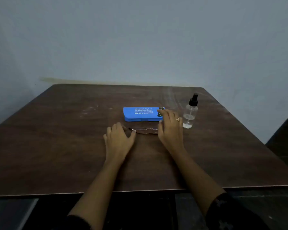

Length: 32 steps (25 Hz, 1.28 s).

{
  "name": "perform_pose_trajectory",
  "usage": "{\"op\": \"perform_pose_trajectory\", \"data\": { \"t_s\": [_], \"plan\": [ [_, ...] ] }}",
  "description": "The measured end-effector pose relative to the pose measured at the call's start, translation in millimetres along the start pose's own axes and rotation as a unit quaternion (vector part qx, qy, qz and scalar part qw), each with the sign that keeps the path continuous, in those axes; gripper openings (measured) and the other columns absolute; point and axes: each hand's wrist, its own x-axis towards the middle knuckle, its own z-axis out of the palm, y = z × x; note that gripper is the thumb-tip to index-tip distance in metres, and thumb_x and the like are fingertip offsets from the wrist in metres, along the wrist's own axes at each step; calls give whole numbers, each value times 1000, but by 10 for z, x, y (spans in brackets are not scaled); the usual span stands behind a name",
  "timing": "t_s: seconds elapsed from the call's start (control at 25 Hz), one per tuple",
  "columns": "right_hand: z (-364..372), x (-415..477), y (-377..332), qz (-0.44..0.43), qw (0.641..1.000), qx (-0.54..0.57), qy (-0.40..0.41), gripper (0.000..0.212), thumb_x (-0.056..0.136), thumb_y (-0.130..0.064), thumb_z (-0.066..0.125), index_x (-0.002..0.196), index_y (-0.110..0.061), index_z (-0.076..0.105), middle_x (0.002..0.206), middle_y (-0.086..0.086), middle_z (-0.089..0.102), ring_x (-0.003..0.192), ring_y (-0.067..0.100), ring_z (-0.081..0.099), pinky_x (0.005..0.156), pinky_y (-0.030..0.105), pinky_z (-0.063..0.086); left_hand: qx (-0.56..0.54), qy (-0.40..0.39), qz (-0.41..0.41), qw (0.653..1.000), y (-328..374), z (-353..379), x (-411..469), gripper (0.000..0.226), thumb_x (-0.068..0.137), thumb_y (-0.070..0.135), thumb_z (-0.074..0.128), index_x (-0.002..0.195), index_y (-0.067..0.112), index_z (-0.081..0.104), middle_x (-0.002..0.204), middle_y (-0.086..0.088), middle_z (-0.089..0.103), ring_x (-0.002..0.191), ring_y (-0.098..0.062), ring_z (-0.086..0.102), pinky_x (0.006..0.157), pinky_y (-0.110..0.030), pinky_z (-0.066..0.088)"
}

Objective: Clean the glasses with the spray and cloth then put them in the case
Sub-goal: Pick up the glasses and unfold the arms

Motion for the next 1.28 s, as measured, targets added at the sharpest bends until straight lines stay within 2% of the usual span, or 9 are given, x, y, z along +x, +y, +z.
{"op": "perform_pose_trajectory", "data": {
  "t_s": [0.24,0.4,0.56,0.68,0.76,0.88,1.04,1.16,1.28],
  "plan": [
    [77,-5,120,31,999,16,-6,40,73,-14,35,106,-10,58,108,7,61,99,22,52,82,34,38,19,-25,11,999,-78,61,56,38,75,57,57,83,20,55,98,5,55,104,-17,44,91,-42,31],
    [46,10,167,134,988,53,48,33,70,-6,46,100,-10,58,101,6,61,95,23,52,78,34,40,-42,-38,11,998,-115,43,122,28,70,46,68,82,22,59,96,10,49,109,-17,44,90,-39,29],
    [74,16,237,241,956,165,13,24,77,-4,51,99,-11,59,102,5,58,92,18,54,74,26,38,-54,-50,6,997,-156,40,133,18,75,39,66,83,24,66,107,4,57,113,-18,43,93,-40,28],
    [97,19,275,219,954,203,0,23,75,3,52,93,-7,62,92,9,60,80,15,52,62,10,35,-46,-49,-1,998,-150,38,161,12,81,33,61,86,24,67,114,3,60,115,-20,43,96,-42,28],
    [112,25,296,209,952,225,-4,28,72,9,50,90,-8,63,88,10,61,73,11,51,61,6,37,-41,-45,-8,998,-141,56,183,12,83,31,59,86,24,68,113,3,62,115,-21,45,95,-42,28],
    [140,49,342,213,939,269,3,37,70,13,46,86,-17,60,92,13,62,64,2,49,59,10,39,-95,-37,-5,995,-100,78,298,13,82,29,60,83,20,69,104,-2,65,109,-27,51,96,-42,37],
    [170,92,380,185,924,334,11,51,73,15,48,84,-34,54,101,17,60,69,10,51,66,20,44,-162,4,46,986,14,63,528,10,79,18,59,75,11,65,91,-12,65,93,-31,56,81,-33,43],
    [194,88,382,158,906,392,-5,49,77,15,52,86,-32,57,99,15,54,69,4,48,67,14,43,-208,49,96,972,-1,84,539,12,73,21,50,73,12,57,83,-8,57,86,-26,52,72,-26,33],
    [211,81,401,152,883,444,-8,40,79,15,54,88,-24,57,103,17,53,76,12,50,68,14,44,-231,58,75,968,-68,141,509,9,77,19,51,69,15,54,82,-1,53,89,-25,51,74,-27,32]
  ]
}}
